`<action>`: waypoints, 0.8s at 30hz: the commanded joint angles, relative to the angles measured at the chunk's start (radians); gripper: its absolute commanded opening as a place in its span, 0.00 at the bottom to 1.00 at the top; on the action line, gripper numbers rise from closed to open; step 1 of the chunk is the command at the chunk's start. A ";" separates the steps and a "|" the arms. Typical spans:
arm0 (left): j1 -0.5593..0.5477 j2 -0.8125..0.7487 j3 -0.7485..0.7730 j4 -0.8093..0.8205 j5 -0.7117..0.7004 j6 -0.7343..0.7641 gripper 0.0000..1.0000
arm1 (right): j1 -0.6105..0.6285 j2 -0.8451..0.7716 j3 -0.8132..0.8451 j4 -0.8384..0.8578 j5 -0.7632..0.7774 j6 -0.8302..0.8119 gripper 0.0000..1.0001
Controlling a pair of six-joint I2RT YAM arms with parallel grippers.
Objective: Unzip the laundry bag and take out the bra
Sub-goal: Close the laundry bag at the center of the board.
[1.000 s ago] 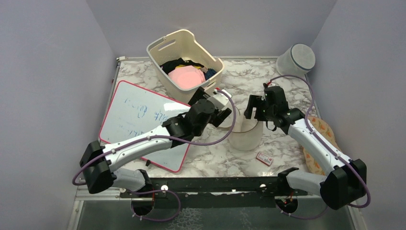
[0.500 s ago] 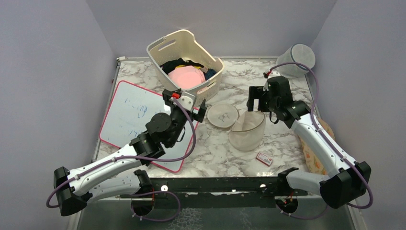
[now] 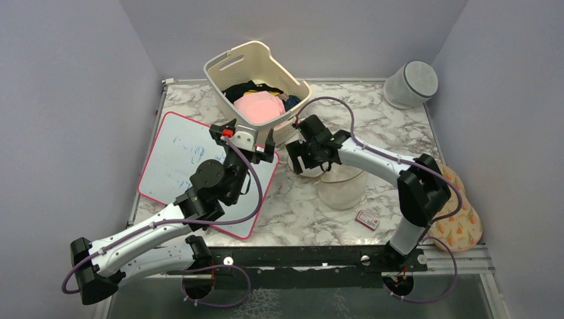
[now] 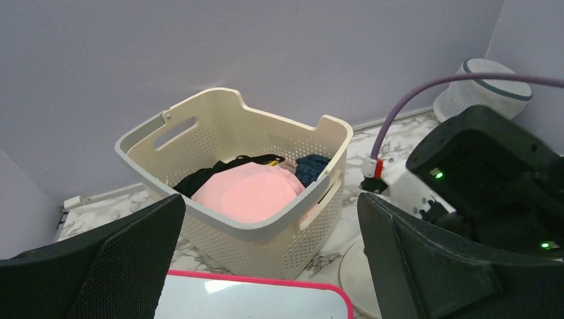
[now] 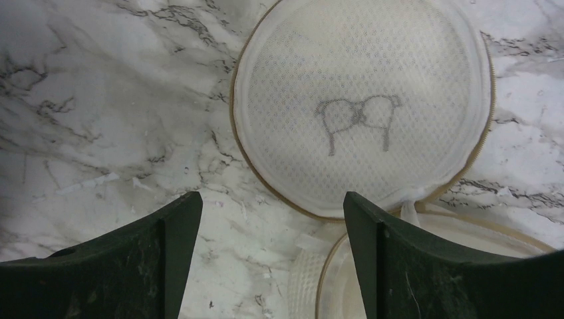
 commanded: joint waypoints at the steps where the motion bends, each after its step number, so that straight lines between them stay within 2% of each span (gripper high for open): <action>1: 0.006 -0.008 -0.002 0.036 -0.039 0.023 0.99 | 0.032 0.074 0.032 0.086 -0.030 -0.012 0.76; 7: 0.011 -0.024 -0.004 0.033 -0.050 0.010 0.98 | 0.055 0.118 -0.039 0.285 -0.011 -0.004 0.72; 13: 0.017 -0.039 -0.011 0.035 -0.057 -0.004 0.96 | 0.054 0.145 -0.102 0.478 0.006 0.053 0.58; 16: 0.023 -0.034 -0.010 0.033 -0.057 -0.006 0.96 | 0.056 0.173 -0.106 0.530 0.005 0.066 0.56; 19: 0.025 -0.033 -0.011 0.033 -0.052 -0.011 0.96 | 0.056 0.192 -0.120 0.567 0.038 0.071 0.45; 24: 0.029 -0.036 -0.009 0.031 -0.046 -0.011 0.96 | 0.066 0.231 -0.135 0.590 0.102 0.042 0.40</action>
